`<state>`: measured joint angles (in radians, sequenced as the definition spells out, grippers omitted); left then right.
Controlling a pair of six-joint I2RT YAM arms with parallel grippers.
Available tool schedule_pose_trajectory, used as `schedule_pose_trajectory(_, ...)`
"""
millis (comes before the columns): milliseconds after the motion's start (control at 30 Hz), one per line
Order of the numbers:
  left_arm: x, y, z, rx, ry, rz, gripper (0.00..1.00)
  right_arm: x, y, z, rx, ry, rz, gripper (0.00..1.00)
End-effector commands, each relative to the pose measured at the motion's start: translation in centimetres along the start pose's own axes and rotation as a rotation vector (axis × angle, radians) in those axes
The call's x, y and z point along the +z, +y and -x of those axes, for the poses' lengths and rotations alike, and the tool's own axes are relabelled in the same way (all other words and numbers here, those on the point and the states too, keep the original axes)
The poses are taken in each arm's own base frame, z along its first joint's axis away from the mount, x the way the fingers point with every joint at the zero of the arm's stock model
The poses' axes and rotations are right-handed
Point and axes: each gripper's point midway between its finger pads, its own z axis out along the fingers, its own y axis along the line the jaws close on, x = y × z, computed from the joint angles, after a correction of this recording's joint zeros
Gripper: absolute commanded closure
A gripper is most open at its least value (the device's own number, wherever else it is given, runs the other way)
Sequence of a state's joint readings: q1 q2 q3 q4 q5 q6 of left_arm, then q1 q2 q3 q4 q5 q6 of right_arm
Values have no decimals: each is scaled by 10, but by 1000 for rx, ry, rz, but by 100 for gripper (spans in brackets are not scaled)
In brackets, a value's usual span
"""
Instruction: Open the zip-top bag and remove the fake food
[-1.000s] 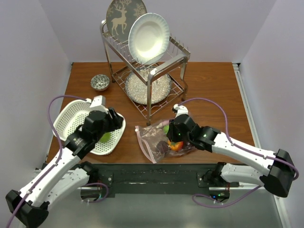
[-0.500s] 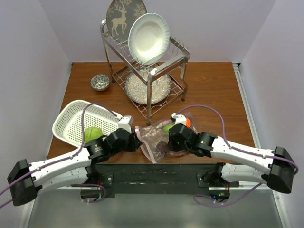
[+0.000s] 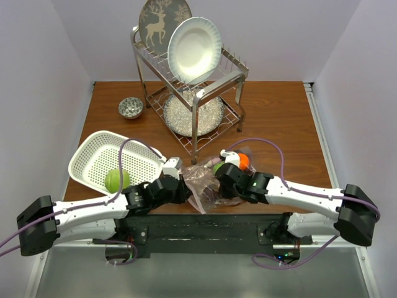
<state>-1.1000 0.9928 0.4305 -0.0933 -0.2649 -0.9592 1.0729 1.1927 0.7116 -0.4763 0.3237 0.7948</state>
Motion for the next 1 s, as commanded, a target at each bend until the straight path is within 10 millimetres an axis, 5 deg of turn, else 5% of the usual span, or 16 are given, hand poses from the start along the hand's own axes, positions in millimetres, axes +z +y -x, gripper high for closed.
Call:
schedule_pose_trajectory(0,5,-13,10,-44,-66,-53,82,7,2,3,17,-27,-11,83)
schedule_pose_trajectory(400,24,-30,9,-16,-122,-160,48,20,6,3,1,-17,-31,83)
schedule_pose_trajectory(967,45,-31,-6,92,-87,-114,20,39,27,-4,-10,23,33,83)
